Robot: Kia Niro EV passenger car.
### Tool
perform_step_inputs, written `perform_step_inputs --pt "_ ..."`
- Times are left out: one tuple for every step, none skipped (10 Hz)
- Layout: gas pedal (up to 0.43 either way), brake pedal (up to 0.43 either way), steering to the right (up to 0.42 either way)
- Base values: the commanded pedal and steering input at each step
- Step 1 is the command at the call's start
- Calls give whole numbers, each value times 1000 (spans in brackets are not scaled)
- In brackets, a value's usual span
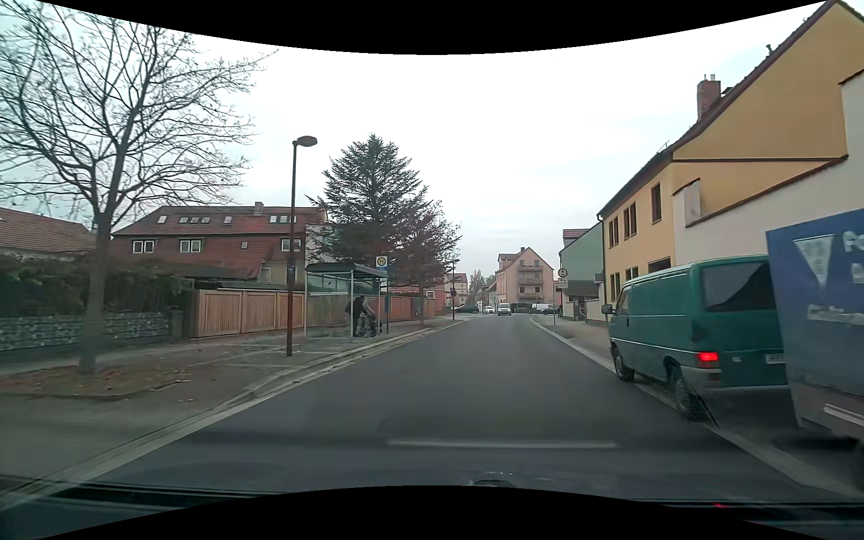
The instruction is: Follow the waypoints while adhering to traffic rules and regulations
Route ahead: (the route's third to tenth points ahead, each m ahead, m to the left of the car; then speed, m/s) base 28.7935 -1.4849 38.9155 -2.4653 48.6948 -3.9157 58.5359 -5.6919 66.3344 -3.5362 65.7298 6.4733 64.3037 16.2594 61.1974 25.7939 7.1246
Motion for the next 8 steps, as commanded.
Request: perform_step_inputs --pt "240 0 50" --pt "240 0 52" --pt "240 0 55" --pt "228 0 59" --pt "228 0 61" --pt "228 0 63" --pt "228 0 66" --pt "228 0 67"
